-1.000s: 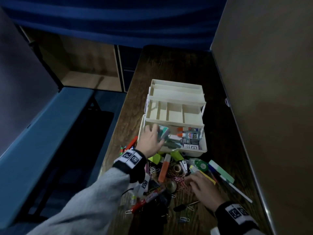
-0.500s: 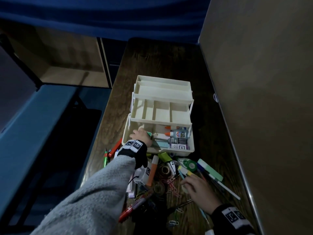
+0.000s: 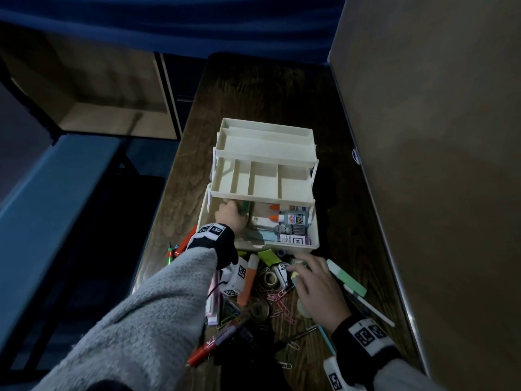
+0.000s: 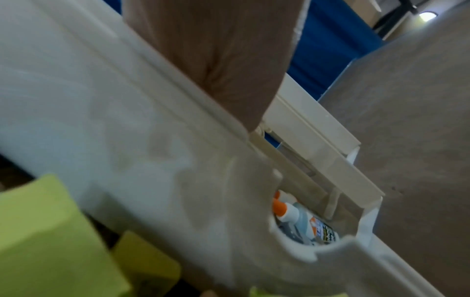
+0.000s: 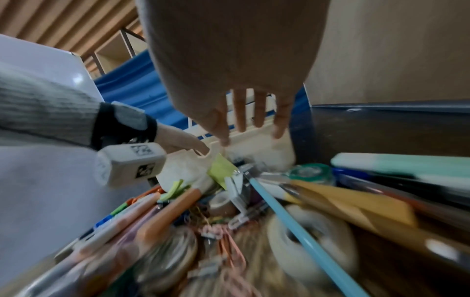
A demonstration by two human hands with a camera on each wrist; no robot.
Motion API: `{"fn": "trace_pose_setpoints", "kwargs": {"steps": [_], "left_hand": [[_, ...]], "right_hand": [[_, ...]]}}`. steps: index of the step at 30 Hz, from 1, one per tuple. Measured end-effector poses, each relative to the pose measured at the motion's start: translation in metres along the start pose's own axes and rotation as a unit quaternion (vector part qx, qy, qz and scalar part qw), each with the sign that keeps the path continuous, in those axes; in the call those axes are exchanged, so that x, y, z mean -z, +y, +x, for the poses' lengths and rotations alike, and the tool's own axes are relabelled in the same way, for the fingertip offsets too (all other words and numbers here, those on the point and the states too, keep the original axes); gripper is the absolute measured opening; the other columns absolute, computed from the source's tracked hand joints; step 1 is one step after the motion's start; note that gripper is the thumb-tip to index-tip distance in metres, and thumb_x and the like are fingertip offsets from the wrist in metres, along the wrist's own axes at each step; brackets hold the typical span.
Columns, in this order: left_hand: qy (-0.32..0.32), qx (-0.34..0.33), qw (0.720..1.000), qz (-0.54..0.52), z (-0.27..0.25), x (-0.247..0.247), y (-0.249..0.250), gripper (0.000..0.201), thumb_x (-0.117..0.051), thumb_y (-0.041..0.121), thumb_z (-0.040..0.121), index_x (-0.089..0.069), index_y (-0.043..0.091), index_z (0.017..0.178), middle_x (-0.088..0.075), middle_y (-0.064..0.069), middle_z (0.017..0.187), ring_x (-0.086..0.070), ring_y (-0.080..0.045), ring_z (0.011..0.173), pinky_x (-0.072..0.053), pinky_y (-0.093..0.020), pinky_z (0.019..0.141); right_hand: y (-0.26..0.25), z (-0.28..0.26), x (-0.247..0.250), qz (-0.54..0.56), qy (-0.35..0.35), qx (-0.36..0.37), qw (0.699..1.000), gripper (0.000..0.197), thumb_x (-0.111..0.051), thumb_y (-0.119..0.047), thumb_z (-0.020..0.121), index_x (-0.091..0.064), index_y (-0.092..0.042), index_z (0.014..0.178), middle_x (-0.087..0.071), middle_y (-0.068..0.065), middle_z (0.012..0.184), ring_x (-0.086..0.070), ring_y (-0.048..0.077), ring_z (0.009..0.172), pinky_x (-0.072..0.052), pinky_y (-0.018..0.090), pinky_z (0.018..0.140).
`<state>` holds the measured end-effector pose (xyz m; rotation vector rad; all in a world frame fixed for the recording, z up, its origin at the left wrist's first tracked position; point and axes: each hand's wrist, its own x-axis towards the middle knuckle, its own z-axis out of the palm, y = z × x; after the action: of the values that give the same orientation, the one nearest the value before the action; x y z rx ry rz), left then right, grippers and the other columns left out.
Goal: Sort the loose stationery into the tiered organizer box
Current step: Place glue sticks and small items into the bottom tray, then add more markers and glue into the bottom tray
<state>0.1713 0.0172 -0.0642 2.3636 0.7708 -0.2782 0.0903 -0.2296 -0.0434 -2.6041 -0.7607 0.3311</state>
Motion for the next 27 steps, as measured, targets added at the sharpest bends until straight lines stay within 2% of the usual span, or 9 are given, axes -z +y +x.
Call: {"fn": "trace_pose_setpoints", "kwargs": {"steps": [3, 6, 8, 11, 14, 18, 21, 24, 27], "left_hand": [[-0.014, -0.004, 0.998, -0.068, 0.001, 0.003, -0.012, 0.043, -0.064, 0.016, 0.083, -0.05, 0.001, 0.121, -0.056, -0.022, 0.124, -0.054, -0.037, 0.113, -0.045, -0.04, 0.098], [-0.025, -0.007, 0.992, -0.127, 0.0, 0.003, -0.015, 0.046, -0.063, 0.013, 0.084, -0.048, 0.004, 0.126, -0.056, -0.017, 0.129, -0.054, -0.034, 0.117, -0.044, -0.039, 0.1], [-0.03, -0.014, 0.991, -0.133, -0.001, -0.001, -0.013, 0.046, -0.061, 0.014, 0.086, -0.047, 0.005, 0.129, -0.054, -0.017, 0.132, -0.053, -0.034, 0.119, -0.043, -0.041, 0.103], [-0.045, -0.035, 0.994, -0.095, -0.002, -0.008, -0.009, 0.048, -0.058, 0.013, 0.088, -0.044, 0.007, 0.133, -0.05, -0.018, 0.136, -0.05, -0.036, 0.122, -0.04, -0.045, 0.106], [-0.052, -0.056, 0.996, -0.041, 0.002, -0.011, -0.007, 0.054, -0.056, 0.011, 0.088, -0.04, 0.014, 0.14, -0.042, -0.02, 0.142, -0.043, -0.038, 0.129, -0.036, -0.046, 0.11], [-0.062, -0.079, 0.995, 0.009, 0.004, -0.008, -0.008, 0.055, -0.054, 0.012, 0.09, -0.038, 0.016, 0.142, -0.037, -0.021, 0.146, -0.042, -0.038, 0.13, -0.035, -0.045, 0.111], [-0.072, -0.117, 0.989, 0.051, -0.003, 0.007, -0.009, 0.05, -0.052, 0.015, 0.092, -0.039, 0.013, 0.14, -0.041, -0.02, 0.143, -0.047, -0.036, 0.126, -0.039, -0.042, 0.107], [-0.031, -0.172, 0.982, 0.074, -0.026, 0.029, -0.017, 0.045, -0.05, 0.016, 0.092, -0.046, 0.016, 0.137, -0.053, -0.016, 0.134, -0.054, -0.033, 0.117, -0.045, -0.041, 0.099], [0.06, -0.261, 0.963, 0.024, -0.06, 0.047, -0.038, 0.029, -0.049, 0.011, 0.091, -0.066, 0.015, 0.114, -0.068, -0.007, 0.116, -0.062, -0.024, 0.105, -0.05, -0.033, 0.088]], "right_hand": [[-0.004, 0.02, -0.001, -0.039, 0.022, -0.019, 0.999, 0.029, -0.037, -0.017, 0.1, -0.057, -0.018, 0.12, -0.037, -0.006, 0.14, -0.028, 0.014, 0.131, -0.033, 0.028, 0.109], [-0.005, 0.026, -0.003, -0.044, 0.045, -0.037, 0.997, 0.031, -0.04, -0.018, 0.098, -0.054, -0.016, 0.125, -0.04, -0.003, 0.133, -0.033, 0.015, 0.125, -0.039, 0.028, 0.103], [-0.002, 0.026, -0.004, -0.046, 0.05, -0.051, 0.996, 0.032, -0.042, -0.017, 0.097, -0.054, -0.016, 0.127, -0.038, -0.001, 0.135, -0.033, 0.017, 0.127, -0.041, 0.03, 0.102], [0.005, 0.024, -0.005, -0.052, 0.041, -0.074, 0.995, 0.033, -0.043, -0.016, 0.096, -0.051, -0.015, 0.129, -0.027, 0.002, 0.146, -0.031, 0.022, 0.131, -0.043, 0.034, 0.102], [0.016, 0.024, 0.0, -0.026, 0.021, -0.108, 0.994, 0.035, -0.044, -0.014, 0.095, -0.05, -0.017, 0.129, -0.012, -0.003, 0.156, -0.03, 0.022, 0.133, -0.046, 0.036, 0.097], [0.026, 0.032, 0.009, -0.034, -0.001, -0.098, 0.995, 0.03, -0.043, -0.011, 0.095, -0.055, -0.014, 0.123, -0.023, -0.002, 0.152, -0.031, 0.022, 0.133, -0.037, 0.033, 0.106], [0.027, 0.035, 0.015, -0.037, -0.015, -0.098, 0.994, 0.029, -0.043, -0.012, 0.095, -0.057, -0.014, 0.121, -0.026, -0.002, 0.152, -0.033, 0.023, 0.132, -0.036, 0.033, 0.106], [0.023, 0.025, 0.013, -0.004, 0.012, -0.086, 0.996, 0.029, -0.044, -0.01, 0.096, -0.057, -0.017, 0.121, -0.021, -0.004, 0.155, -0.032, 0.021, 0.132, -0.036, 0.034, 0.104], [0.017, 0.009, 0.004, 0.024, 0.06, -0.076, 0.995, 0.022, -0.046, -0.008, 0.096, -0.062, -0.014, 0.11, -0.03, 0.003, 0.144, -0.043, 0.021, 0.121, -0.044, 0.033, 0.093]]}}
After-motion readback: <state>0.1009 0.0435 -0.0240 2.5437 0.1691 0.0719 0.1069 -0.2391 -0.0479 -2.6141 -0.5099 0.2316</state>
